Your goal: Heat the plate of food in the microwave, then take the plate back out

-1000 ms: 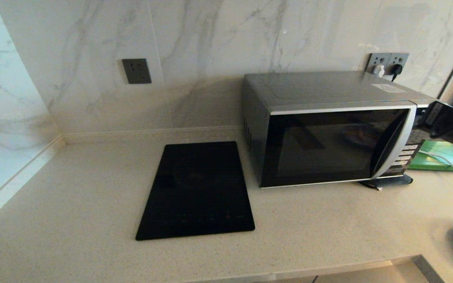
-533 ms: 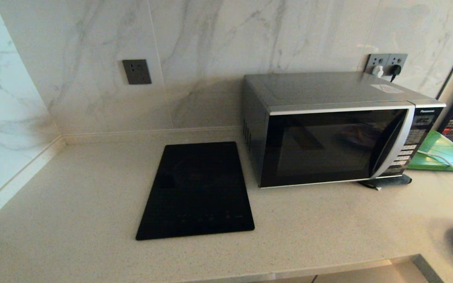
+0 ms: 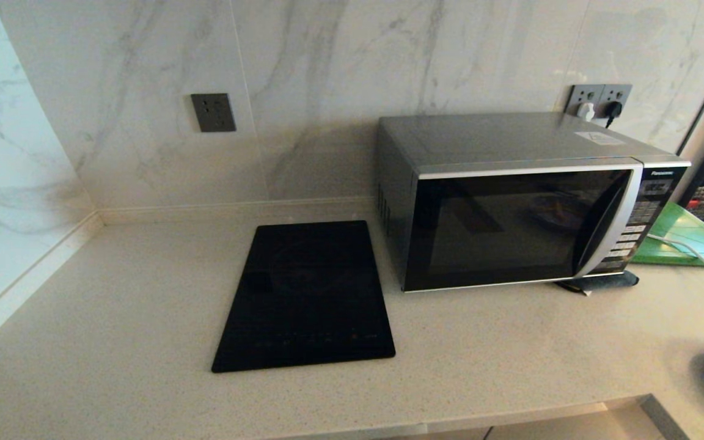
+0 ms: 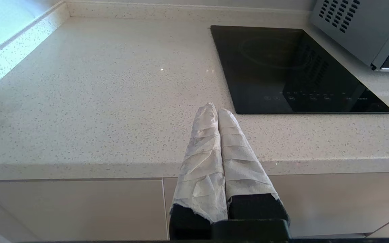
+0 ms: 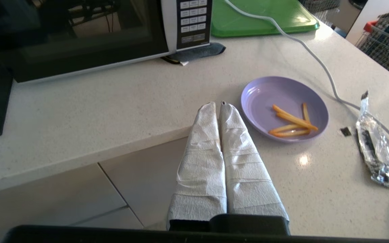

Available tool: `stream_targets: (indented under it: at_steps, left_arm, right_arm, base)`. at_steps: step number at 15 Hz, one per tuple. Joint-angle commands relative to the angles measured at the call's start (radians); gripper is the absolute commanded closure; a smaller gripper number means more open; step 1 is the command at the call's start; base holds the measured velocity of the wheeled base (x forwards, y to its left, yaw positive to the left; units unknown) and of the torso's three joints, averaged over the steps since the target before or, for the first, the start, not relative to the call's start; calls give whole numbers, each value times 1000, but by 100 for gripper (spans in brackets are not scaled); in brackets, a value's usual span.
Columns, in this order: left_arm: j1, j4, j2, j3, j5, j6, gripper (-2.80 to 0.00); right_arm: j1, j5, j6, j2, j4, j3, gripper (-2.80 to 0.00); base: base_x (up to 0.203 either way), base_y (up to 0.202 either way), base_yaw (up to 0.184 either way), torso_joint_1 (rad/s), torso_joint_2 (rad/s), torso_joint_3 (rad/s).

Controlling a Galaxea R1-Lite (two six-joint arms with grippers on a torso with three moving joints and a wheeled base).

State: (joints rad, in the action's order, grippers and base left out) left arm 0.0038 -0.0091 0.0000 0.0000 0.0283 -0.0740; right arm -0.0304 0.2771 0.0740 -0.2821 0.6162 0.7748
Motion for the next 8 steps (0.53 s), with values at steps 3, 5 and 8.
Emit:
stream_targets:
  at_steps: [3, 5, 8]
  left_arm:
    - [0, 0, 2, 0, 1, -1, 0]
    - [1, 0, 2, 0, 1, -1, 0]
    - [1, 0, 2, 0, 1, -1, 0]
  right_arm:
    - [24, 12, -6, 227, 84, -36, 0]
    - [25, 14, 43, 285, 249, -37, 0]
    - [26, 10, 143, 281, 272, -78, 0]
  base:
    - [0, 0, 0, 0, 0, 0]
    - [0, 0, 0, 0, 0, 0]
    - [0, 0, 0, 0, 0, 0]
